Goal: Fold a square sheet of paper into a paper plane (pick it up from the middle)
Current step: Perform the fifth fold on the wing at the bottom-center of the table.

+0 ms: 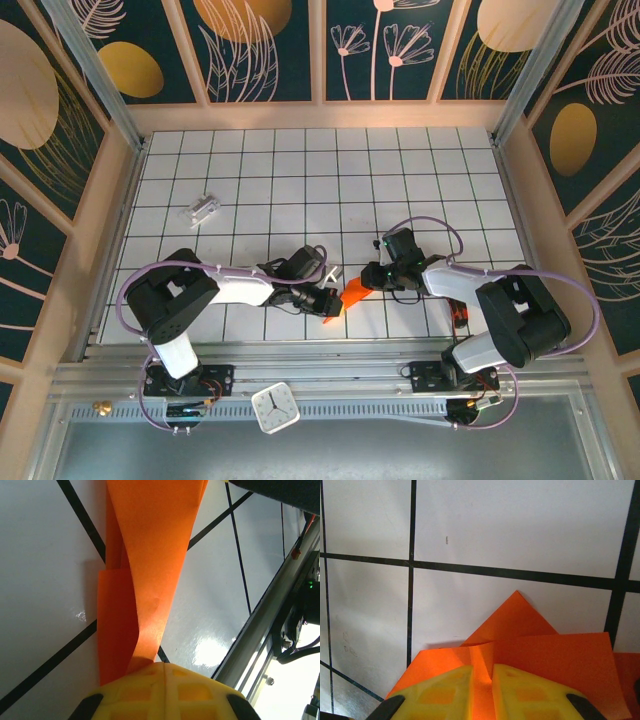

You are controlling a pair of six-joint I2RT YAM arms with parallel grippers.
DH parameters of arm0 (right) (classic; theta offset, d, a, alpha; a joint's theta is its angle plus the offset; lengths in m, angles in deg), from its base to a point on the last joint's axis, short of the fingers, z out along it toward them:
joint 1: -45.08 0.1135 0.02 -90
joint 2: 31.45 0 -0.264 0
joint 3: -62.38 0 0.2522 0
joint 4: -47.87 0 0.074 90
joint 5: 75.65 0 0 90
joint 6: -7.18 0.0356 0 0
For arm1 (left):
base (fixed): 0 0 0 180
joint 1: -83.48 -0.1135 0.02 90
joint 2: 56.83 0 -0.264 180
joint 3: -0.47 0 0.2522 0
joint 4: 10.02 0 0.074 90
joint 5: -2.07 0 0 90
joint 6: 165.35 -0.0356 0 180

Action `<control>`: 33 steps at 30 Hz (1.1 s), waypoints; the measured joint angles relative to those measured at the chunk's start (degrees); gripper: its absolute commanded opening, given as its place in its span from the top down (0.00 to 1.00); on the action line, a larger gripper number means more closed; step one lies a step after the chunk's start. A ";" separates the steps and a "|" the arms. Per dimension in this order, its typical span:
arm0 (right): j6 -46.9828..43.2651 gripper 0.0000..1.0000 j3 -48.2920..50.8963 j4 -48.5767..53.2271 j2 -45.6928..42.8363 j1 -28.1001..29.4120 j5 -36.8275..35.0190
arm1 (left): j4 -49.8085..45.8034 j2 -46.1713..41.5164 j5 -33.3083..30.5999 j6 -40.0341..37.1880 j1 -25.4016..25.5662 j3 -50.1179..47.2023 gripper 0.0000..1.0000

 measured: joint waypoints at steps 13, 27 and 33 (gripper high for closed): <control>0.00 0.80 0.00 0.02 0.00 0.00 -0.02 | -0.13 0.02 -0.39 -0.31 -0.42 -0.46 1.00; 0.00 0.80 0.00 0.02 0.00 0.00 -0.02 | 0.50 0.50 -0.39 -0.94 -0.72 -1.09 1.00; -0.04 0.80 0.00 0.07 0.00 0.00 -0.11 | 0.63 0.83 -0.24 -0.94 -0.85 -1.16 1.00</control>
